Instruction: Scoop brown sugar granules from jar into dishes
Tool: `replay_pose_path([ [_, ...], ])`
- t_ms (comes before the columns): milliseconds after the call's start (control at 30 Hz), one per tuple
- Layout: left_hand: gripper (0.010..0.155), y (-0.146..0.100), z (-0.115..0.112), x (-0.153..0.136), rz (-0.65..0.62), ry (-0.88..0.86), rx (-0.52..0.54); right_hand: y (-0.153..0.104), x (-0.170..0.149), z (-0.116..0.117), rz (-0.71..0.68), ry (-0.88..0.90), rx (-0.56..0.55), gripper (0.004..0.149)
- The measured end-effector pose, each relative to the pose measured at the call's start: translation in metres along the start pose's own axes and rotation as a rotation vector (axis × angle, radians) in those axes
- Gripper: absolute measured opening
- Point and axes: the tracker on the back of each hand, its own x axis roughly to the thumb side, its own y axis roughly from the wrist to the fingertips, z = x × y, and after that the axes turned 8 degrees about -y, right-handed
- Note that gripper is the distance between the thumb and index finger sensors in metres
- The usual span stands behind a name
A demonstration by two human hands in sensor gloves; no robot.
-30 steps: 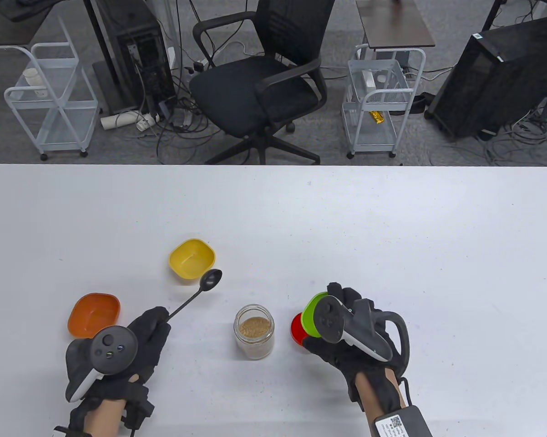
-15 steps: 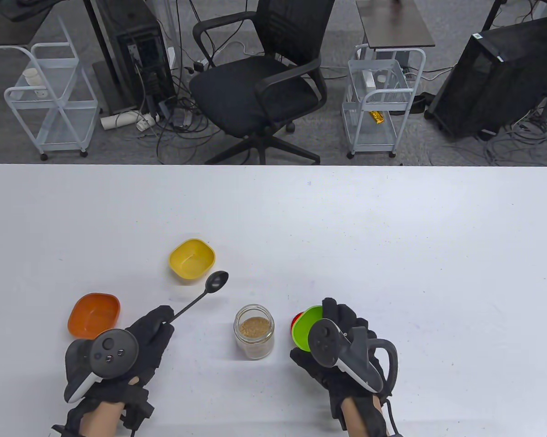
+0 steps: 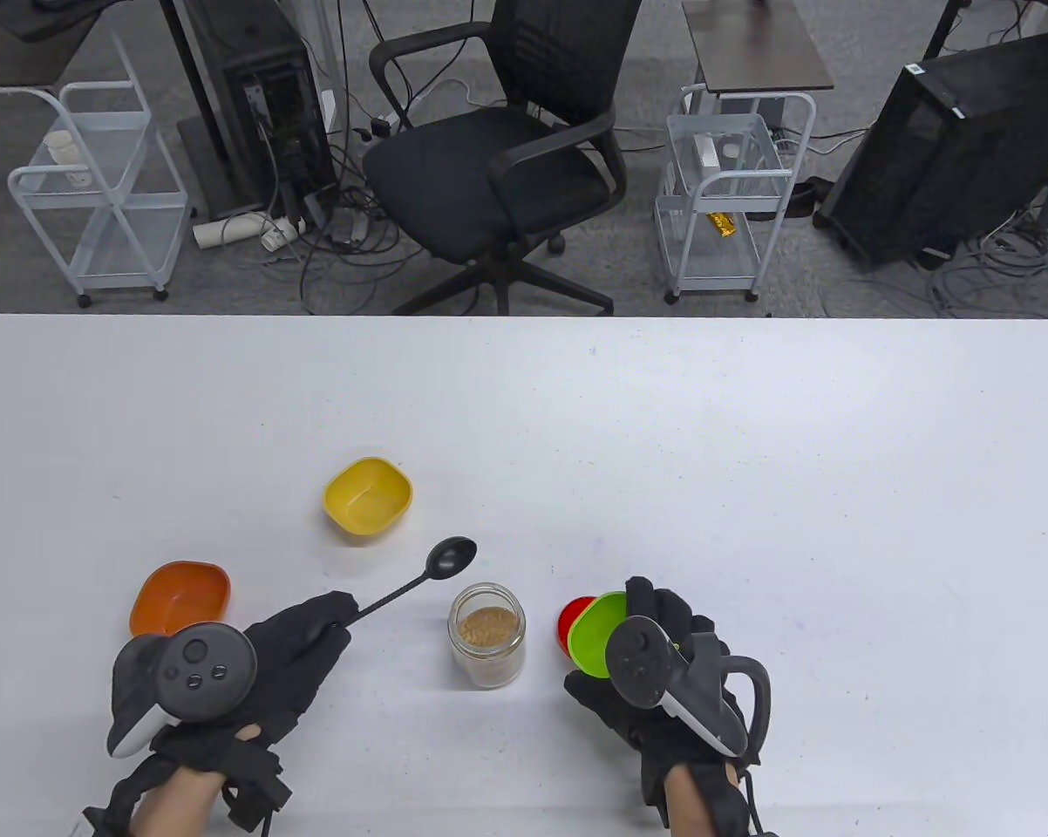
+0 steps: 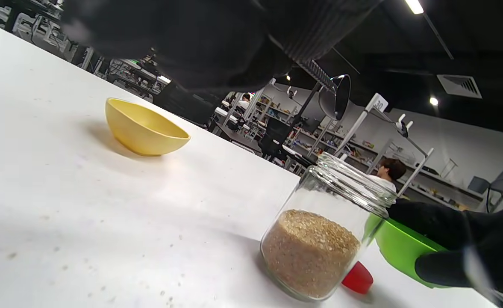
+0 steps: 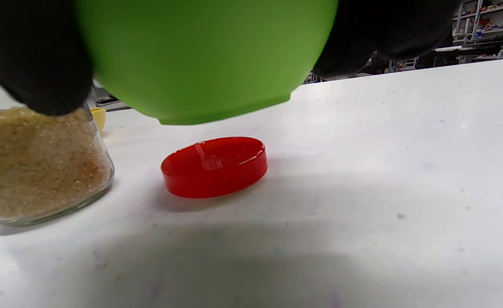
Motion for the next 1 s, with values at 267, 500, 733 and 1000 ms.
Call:
replay_pose_path([
  [267, 0.044, 0.012, 0.015, 0.034, 0.001, 0.178, -0.134, 0.0, -0.001, 0.003, 0.005, 0.006, 0.009, 0.113],
  [500, 0.044, 0.027, 0.016, 0.068, 0.033, 0.343, -0.245, 0.0, -0.001, 0.003, 0.003, 0.006, 0.02, 0.113],
  [733, 0.043, 0.043, 0.016, 0.1, 0.098, 0.546, -0.328, 0.001, 0.0, 0.005, -0.002, -0.006, 0.039, 0.112],
  [1000, 0.043, 0.06, -0.001, 0.134, 0.135, 0.745, -0.407, 0.0, 0.0, 0.005, 0.005, -0.018, 0.044, 0.112],
])
